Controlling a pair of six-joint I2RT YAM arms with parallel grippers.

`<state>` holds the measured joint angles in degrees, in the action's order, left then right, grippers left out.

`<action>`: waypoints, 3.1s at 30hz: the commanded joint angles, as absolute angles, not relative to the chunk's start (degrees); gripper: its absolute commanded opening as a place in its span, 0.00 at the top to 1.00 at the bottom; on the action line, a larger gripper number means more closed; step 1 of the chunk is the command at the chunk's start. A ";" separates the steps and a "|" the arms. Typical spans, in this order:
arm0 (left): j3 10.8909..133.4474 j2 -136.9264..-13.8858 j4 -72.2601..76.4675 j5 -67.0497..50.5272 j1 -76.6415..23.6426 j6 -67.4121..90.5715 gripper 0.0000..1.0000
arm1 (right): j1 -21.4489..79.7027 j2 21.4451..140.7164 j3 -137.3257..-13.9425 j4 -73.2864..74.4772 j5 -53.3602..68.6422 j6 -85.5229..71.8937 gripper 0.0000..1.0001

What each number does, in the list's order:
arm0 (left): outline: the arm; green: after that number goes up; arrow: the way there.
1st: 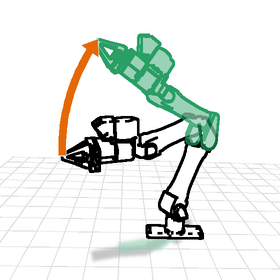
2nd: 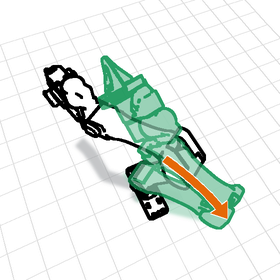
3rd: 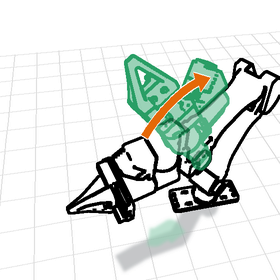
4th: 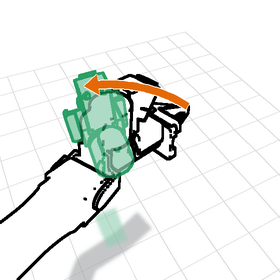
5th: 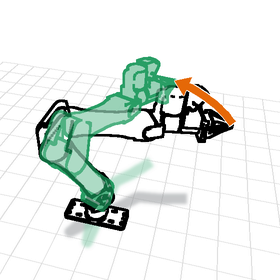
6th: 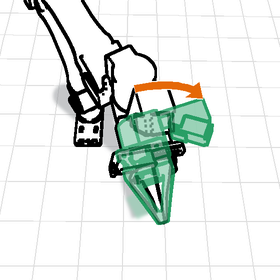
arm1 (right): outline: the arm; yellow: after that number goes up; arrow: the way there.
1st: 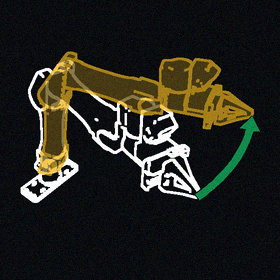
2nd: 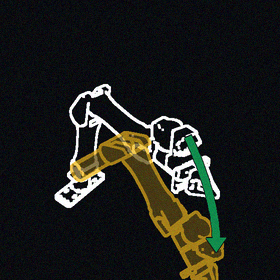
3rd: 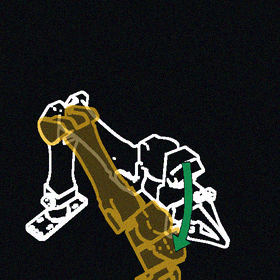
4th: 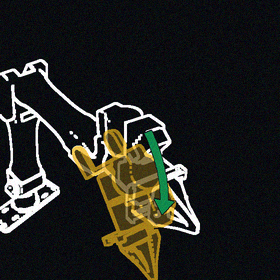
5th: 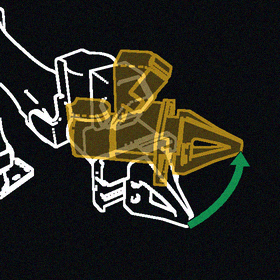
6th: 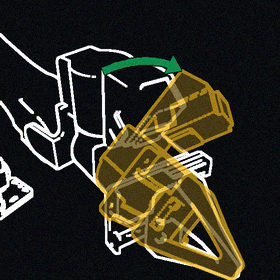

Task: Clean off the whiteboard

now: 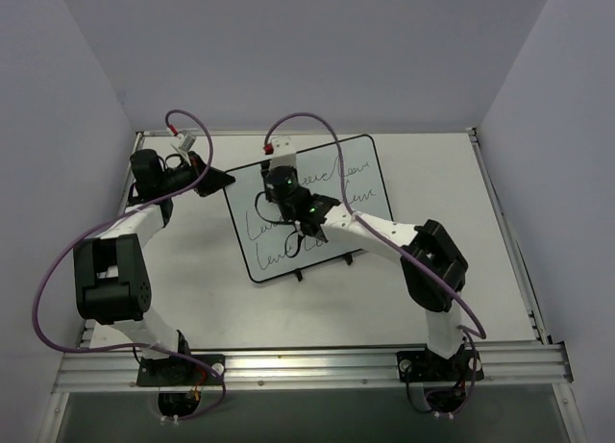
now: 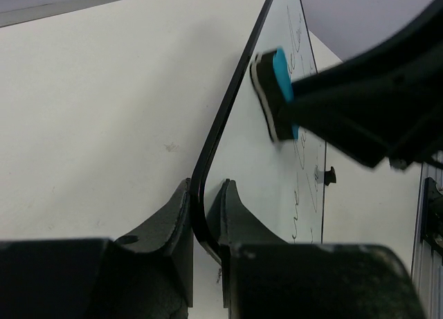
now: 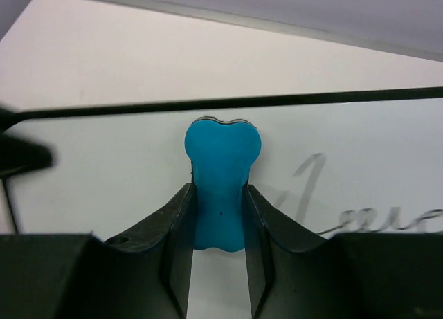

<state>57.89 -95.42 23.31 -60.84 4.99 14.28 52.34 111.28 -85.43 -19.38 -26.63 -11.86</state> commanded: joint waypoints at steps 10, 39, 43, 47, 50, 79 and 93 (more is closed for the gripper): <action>58.01 -93.25 19.78 -59.33 1.14 -4.57 0.98 | 31.21 101.61 -66.10 -18.63 -23.47 -15.04 1.00; 58.18 -93.34 15.91 -56.60 0.97 -8.88 0.98 | 44.59 102.75 -71.82 -20.04 -27.43 -9.93 1.00; 58.27 -93.25 15.65 -56.34 0.97 -9.14 0.98 | 37.73 100.55 -68.74 -20.83 -24.79 -10.46 1.00; 58.27 -93.34 15.38 -56.08 0.97 -9.40 0.98 | 30.51 99.23 -65.31 -22.15 -20.40 -11.33 1.00; 58.27 -93.25 15.12 -55.90 0.88 -9.67 0.98 | 25.42 98.18 -62.32 -22.85 -17.23 -12.74 1.00; 58.71 -92.81 13.27 -54.67 0.62 -11.34 0.98 | 24.59 95.37 -60.57 -23.81 -0.61 -12.56 1.00; 58.62 -92.46 12.83 -53.88 0.62 -11.60 0.98 | 56.25 99.21 -56.24 -36.49 -15.20 -14.59 1.00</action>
<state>58.65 -91.98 12.03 -59.11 2.87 0.97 54.06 96.14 -53.56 -34.59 -10.76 -14.04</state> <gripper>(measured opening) 0.253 0.258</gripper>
